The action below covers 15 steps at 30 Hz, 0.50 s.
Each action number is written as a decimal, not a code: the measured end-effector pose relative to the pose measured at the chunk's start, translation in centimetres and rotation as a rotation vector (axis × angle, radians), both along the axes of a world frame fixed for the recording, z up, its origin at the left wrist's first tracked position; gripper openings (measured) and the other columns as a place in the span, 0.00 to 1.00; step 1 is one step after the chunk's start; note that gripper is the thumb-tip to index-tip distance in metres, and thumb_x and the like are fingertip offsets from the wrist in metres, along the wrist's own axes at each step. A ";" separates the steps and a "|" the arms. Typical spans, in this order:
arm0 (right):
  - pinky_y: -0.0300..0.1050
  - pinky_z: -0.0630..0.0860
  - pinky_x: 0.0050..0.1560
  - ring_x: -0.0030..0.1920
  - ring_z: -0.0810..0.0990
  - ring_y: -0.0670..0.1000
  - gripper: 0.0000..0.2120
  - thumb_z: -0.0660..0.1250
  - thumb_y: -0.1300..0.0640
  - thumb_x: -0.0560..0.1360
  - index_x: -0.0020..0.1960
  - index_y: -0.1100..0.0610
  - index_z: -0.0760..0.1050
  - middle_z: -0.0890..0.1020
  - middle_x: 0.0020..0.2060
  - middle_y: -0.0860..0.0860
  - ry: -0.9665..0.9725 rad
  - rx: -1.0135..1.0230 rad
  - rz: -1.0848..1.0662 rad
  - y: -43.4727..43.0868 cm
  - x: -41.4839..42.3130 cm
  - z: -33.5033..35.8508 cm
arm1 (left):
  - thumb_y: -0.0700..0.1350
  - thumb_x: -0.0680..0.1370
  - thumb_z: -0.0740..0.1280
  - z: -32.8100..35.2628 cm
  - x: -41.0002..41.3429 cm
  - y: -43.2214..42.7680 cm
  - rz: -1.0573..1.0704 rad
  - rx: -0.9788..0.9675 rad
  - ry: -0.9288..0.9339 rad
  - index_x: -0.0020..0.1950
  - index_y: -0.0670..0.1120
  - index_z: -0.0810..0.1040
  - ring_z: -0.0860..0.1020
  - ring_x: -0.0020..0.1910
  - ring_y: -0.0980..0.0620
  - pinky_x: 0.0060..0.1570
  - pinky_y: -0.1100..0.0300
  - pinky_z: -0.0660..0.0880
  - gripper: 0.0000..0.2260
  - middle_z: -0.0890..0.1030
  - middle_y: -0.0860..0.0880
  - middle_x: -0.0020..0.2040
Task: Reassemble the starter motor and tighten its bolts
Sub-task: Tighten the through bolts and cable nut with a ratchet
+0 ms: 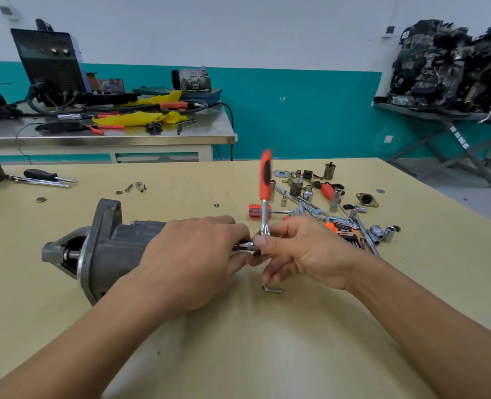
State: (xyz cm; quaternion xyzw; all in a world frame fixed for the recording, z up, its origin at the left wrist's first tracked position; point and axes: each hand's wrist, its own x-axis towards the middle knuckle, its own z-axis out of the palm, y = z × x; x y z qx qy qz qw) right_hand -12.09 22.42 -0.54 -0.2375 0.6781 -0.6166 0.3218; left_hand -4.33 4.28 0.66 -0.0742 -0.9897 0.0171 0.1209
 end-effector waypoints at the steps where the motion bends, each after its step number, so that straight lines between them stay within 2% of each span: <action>1: 0.41 0.80 0.33 0.34 0.85 0.55 0.14 0.74 0.49 0.69 0.48 0.58 0.84 0.86 0.44 0.60 -0.044 0.007 0.001 -0.1 0.0 0.0 | 0.65 0.80 0.51 0.0 0.1 0.0 -0.007 0.008 0.006 0.58 0.61 0.73 0.78 0.48 0.55 0.40 0.55 0.71 0.16 0.76 0.59 0.52; 3: 0.40 0.78 0.31 0.32 0.84 0.54 0.16 0.74 0.48 0.68 0.48 0.59 0.83 0.86 0.42 0.60 -0.066 0.016 0.006 -0.1 0.0 0.0 | 0.63 0.81 0.53 0.0 0.2 -0.1 -0.015 0.026 0.008 0.58 0.61 0.72 0.78 0.49 0.55 0.42 0.54 0.73 0.13 0.76 0.59 0.53; 7: 0.41 0.82 0.37 0.33 0.84 0.49 0.11 0.78 0.64 0.66 0.47 0.55 0.85 0.86 0.38 0.55 0.151 -0.003 -0.047 0.3 -0.2 -0.1 | 0.63 0.83 0.49 0.0 -0.1 0.1 -0.007 -0.008 -0.008 0.57 0.58 0.76 0.77 0.49 0.54 0.41 0.53 0.72 0.19 0.74 0.60 0.59; 8: 0.41 0.82 0.37 0.34 0.84 0.49 0.11 0.79 0.64 0.66 0.46 0.53 0.86 0.86 0.37 0.53 0.183 0.000 -0.062 0.3 -0.2 0.0 | 0.63 0.83 0.48 0.0 -0.2 0.1 -0.003 -0.020 -0.017 0.58 0.57 0.76 0.77 0.49 0.53 0.41 0.54 0.71 0.20 0.72 0.61 0.61; 10: 0.40 0.81 0.35 0.32 0.84 0.50 0.10 0.78 0.57 0.64 0.45 0.52 0.86 0.87 0.39 0.55 0.145 -0.007 -0.067 0.0 0.0 0.0 | 0.63 0.82 0.48 0.0 -0.2 0.0 0.004 -0.025 -0.030 0.57 0.57 0.76 0.78 0.50 0.53 0.42 0.54 0.71 0.20 0.70 0.62 0.65; 12: 0.40 0.79 0.31 0.29 0.83 0.51 0.11 0.75 0.49 0.66 0.44 0.55 0.85 0.87 0.42 0.59 0.031 -0.005 -0.051 -0.3 0.2 -0.1 | 0.65 0.81 0.51 0.0 0.0 -0.2 -0.007 -0.019 -0.027 0.58 0.58 0.74 0.78 0.50 0.53 0.42 0.54 0.70 0.18 0.70 0.62 0.65; 15: 0.40 0.77 0.28 0.28 0.82 0.52 0.12 0.73 0.46 0.69 0.41 0.55 0.84 0.86 0.39 0.60 -0.072 0.027 0.001 -0.4 0.2 -0.2 | 0.64 0.81 0.53 0.0 0.1 -0.4 -0.052 0.021 -0.010 0.57 0.62 0.69 0.77 0.49 0.56 0.40 0.56 0.68 0.12 0.72 0.63 0.61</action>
